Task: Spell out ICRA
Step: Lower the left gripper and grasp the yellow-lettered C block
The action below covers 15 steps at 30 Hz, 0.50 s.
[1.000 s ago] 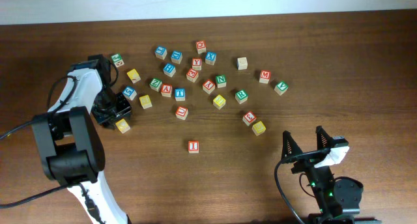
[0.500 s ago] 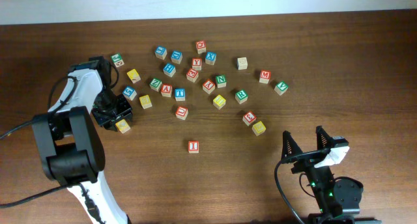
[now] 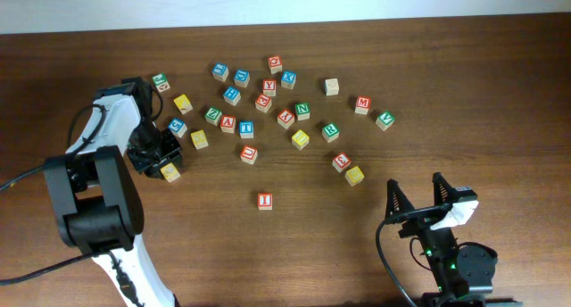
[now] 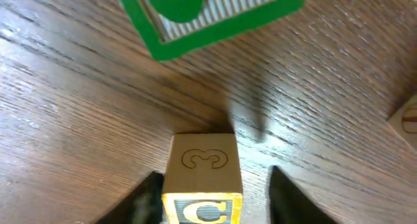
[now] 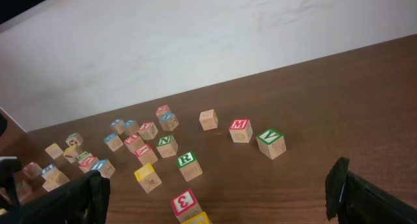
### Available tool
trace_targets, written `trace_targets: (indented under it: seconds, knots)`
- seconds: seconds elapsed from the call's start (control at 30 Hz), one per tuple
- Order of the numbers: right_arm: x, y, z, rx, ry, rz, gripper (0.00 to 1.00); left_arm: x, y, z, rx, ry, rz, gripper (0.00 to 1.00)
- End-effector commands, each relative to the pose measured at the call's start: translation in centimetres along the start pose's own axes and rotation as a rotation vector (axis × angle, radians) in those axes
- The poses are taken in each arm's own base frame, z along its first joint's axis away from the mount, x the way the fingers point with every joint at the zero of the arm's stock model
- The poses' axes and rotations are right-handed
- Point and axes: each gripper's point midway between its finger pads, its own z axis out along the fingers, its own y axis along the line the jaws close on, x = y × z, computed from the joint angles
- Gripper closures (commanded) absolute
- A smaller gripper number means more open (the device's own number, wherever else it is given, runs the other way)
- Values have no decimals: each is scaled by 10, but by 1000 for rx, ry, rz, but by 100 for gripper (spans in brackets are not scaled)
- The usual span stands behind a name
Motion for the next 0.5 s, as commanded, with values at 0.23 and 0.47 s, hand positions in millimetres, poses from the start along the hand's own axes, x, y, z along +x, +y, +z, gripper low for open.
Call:
trace_targets:
  seconds: [0.23,0.47]
  knots:
    - [2,-2,0,7,4,3,2,5,16,5,-79,20,7,49]
    - [2,-2,0,7,4,3,2,5,15,5,-79,21,7,53]
